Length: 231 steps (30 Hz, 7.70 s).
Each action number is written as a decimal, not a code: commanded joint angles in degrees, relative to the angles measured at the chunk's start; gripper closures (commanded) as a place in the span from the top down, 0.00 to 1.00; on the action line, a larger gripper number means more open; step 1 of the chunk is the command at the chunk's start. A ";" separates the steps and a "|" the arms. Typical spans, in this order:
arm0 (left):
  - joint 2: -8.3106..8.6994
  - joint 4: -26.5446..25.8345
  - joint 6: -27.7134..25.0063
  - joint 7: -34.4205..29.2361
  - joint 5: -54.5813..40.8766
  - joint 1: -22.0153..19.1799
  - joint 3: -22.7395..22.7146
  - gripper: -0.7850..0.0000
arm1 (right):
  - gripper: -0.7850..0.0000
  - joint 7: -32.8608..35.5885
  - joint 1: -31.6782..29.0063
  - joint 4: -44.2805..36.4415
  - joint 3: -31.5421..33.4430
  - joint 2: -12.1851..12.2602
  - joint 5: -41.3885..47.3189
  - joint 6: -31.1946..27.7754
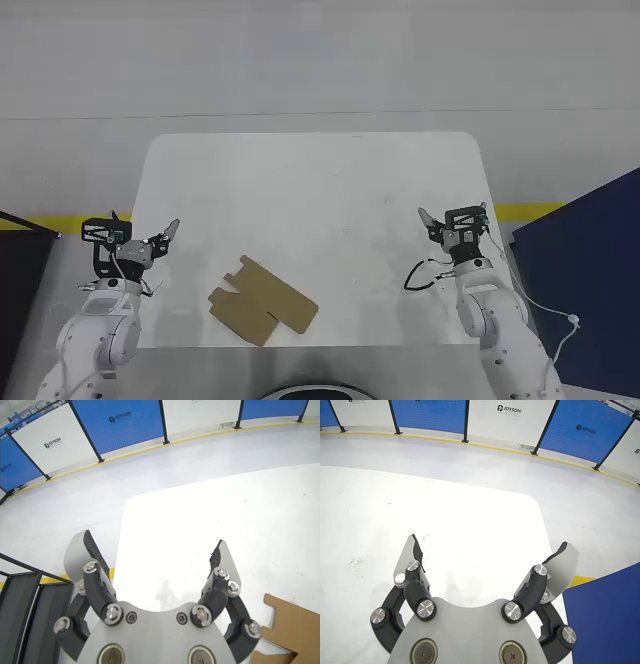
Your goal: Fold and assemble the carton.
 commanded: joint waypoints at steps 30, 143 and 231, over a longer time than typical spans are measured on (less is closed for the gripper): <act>0.79 8.70 -16.82 3.27 32.24 -9.70 15.08 1.00 | 1.00 0.00 0.00 0.00 0.00 0.00 0.00 0.00; 6.91 -8.74 -5.01 31.46 97.82 24.55 11.37 0.45 | 1.00 0.00 0.00 0.00 0.00 0.00 0.00 0.00; 7.67 8.53 -51.83 36.00 -69.25 -11.15 20.45 0.00 | 1.00 4.80 20.55 -6.53 -21.79 -3.49 16.35 -8.62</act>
